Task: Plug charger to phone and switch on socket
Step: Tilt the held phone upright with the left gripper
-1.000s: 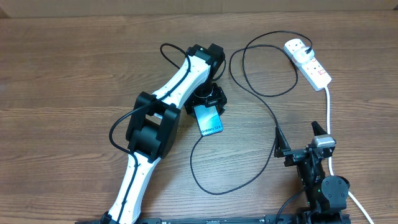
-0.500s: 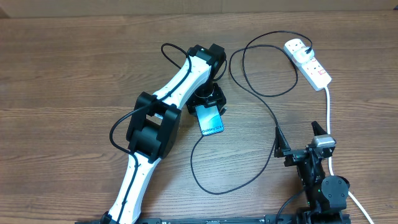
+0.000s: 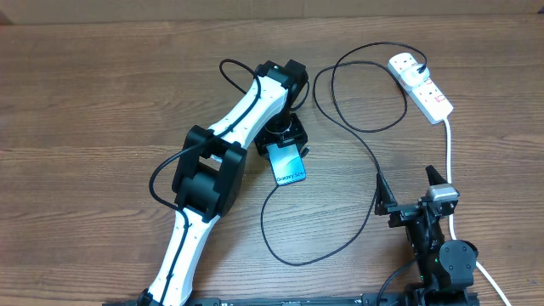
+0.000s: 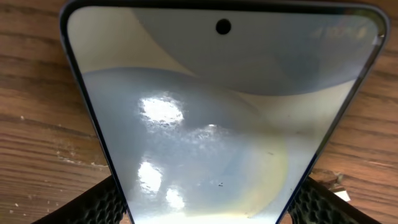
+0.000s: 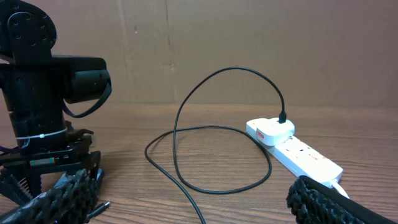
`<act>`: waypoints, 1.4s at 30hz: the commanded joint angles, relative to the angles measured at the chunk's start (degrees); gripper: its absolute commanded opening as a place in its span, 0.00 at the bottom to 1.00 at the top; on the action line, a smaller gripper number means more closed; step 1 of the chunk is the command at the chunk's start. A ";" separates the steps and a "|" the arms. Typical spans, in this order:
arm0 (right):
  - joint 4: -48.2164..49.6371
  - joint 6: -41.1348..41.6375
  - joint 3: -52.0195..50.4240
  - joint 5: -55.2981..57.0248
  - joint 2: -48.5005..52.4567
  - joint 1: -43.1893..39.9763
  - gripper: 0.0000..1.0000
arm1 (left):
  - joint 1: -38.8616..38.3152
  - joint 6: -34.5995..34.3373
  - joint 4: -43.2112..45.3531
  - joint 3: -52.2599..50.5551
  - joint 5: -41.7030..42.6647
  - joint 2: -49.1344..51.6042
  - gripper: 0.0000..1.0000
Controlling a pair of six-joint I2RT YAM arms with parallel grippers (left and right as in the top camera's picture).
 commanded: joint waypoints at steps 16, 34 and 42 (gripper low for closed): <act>0.17 -0.09 -0.57 0.72 -0.57 0.28 1.00 | 5.62 8.81 -4.57 1.16 10.69 1.38 0.68; 0.17 -0.09 -0.57 0.70 -0.57 0.28 1.00 | 8.31 13.44 -10.34 8.52 11.67 1.38 0.65; 0.17 -0.09 -0.57 0.72 -0.57 0.28 1.00 | 9.55 18.32 -13.35 11.54 22.93 1.38 0.66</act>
